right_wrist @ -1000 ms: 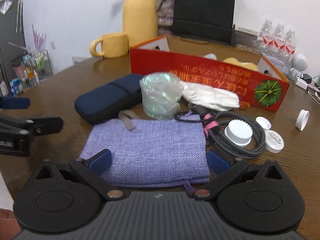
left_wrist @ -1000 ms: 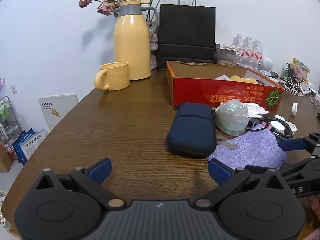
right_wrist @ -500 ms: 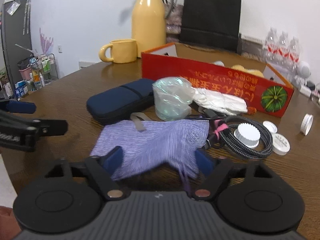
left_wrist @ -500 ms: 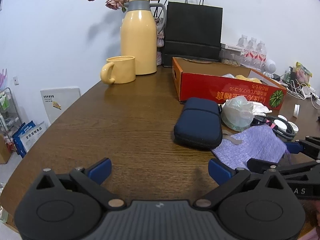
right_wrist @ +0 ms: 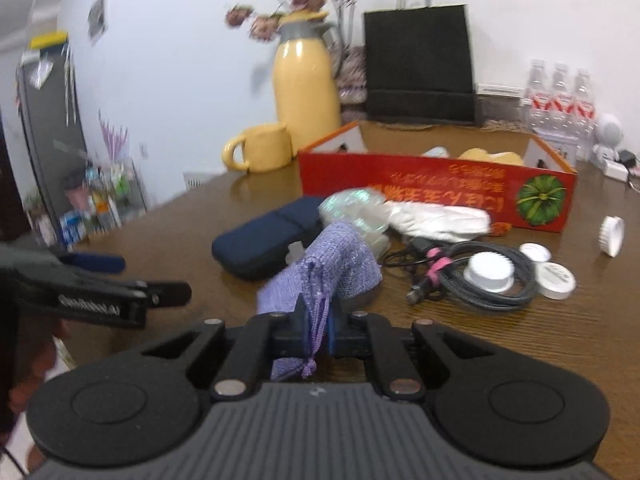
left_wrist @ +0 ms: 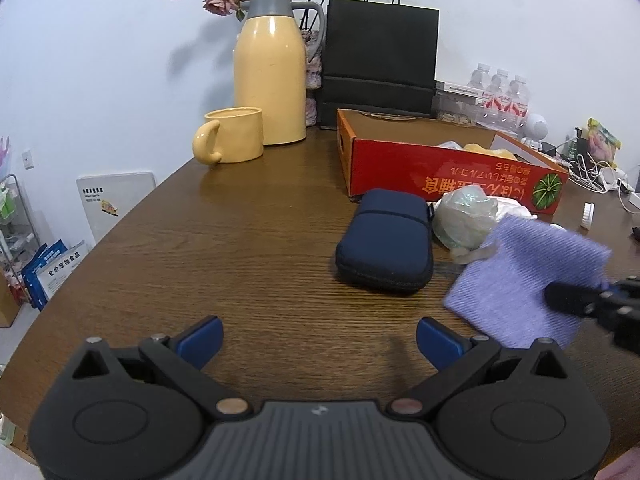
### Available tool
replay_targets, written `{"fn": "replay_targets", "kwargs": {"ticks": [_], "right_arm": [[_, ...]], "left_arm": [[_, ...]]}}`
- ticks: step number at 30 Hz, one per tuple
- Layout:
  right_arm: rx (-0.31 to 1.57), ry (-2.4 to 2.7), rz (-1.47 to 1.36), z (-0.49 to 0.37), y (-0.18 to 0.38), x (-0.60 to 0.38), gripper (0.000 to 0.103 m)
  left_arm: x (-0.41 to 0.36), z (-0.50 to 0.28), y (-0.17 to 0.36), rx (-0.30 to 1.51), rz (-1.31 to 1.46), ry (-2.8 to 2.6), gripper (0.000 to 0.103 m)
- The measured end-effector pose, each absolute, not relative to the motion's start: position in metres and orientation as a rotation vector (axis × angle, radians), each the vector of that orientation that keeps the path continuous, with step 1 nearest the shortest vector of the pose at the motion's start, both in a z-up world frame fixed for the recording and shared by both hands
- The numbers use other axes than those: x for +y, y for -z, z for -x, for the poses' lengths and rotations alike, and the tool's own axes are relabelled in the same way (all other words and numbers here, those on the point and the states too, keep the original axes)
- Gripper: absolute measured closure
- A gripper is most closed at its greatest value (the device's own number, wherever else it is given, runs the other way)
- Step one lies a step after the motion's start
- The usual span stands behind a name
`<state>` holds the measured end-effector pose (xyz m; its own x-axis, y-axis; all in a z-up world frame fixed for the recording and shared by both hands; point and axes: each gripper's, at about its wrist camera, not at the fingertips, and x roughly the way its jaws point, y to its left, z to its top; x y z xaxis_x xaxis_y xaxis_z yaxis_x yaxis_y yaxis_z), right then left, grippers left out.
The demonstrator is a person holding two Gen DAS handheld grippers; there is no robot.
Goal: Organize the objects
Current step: 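Grasp the clear rubber band with the left tool while the right tool lifts the pouch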
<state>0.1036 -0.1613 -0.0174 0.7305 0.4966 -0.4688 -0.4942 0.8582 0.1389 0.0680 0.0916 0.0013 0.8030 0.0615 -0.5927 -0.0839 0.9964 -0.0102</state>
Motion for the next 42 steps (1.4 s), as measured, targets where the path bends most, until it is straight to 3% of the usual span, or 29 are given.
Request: {"fn": "replay_targets", "kwargs": {"ticks": [28, 34, 40, 42], "right_arm": [[0.432, -0.44, -0.201, -0.111, 0.005, -0.267, 0.095], [0.435, -0.437, -0.221, -0.12, 0.009, -0.278, 0.095], [0.428, -0.458, -0.228, -0.125, 0.008, -0.282, 0.095], [0.425, -0.466, -0.229, -0.127, 0.008, -0.281, 0.095]], "left_arm": [[0.003, -0.106, -0.004, 0.643, -0.033, 0.044, 0.002], [-0.019, -0.125, 0.002, 0.638, -0.043, 0.029, 0.016], [-0.034, -0.141, 0.007, 0.664, -0.059, 0.036, 0.046], [-0.037, -0.144, 0.011, 0.677, -0.058, 0.036, 0.06]]}}
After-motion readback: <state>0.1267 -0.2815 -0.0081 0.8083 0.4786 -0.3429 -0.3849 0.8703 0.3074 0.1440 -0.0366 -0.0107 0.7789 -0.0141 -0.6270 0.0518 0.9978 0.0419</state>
